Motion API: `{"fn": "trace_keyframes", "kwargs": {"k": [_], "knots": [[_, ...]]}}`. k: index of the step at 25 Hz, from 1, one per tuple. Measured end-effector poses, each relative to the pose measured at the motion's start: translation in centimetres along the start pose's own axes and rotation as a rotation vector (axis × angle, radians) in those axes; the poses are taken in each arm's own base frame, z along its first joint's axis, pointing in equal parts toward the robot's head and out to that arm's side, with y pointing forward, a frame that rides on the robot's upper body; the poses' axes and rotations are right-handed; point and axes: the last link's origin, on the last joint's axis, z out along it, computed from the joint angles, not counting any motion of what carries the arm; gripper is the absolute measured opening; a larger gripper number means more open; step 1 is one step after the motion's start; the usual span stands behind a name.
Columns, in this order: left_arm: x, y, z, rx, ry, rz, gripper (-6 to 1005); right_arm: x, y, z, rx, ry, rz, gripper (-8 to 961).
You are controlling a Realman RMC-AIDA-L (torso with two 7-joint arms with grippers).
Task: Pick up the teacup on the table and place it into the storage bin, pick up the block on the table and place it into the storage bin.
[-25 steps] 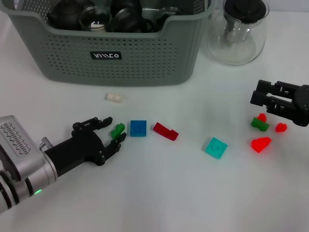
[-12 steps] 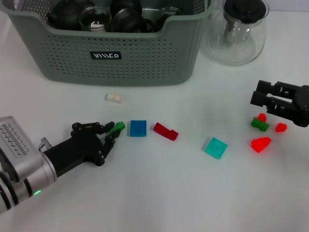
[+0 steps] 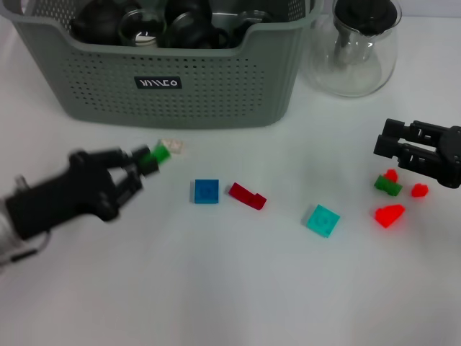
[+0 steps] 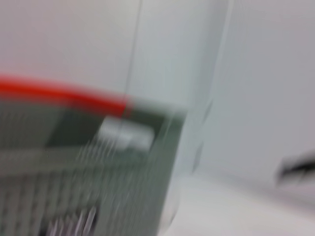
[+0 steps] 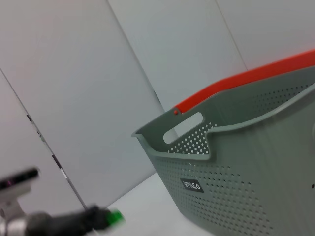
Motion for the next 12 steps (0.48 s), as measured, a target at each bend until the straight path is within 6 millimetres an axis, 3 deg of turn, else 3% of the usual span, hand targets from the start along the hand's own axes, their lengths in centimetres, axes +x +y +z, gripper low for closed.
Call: {"fn": "trace_keyframes", "kwargs": {"k": [6, 12], "knots": [[8.3, -1.9, -1.3, -0.172, 0.196, -0.115, 206, -0.1, -0.1, 0.3, -0.001, -0.001, -0.004, 549], [16.6, -7.3, 1.8, -0.106, 0.126, -0.140, 224, -0.2, 0.0, 0.5, -0.004, -0.002, -0.009, 549]]}}
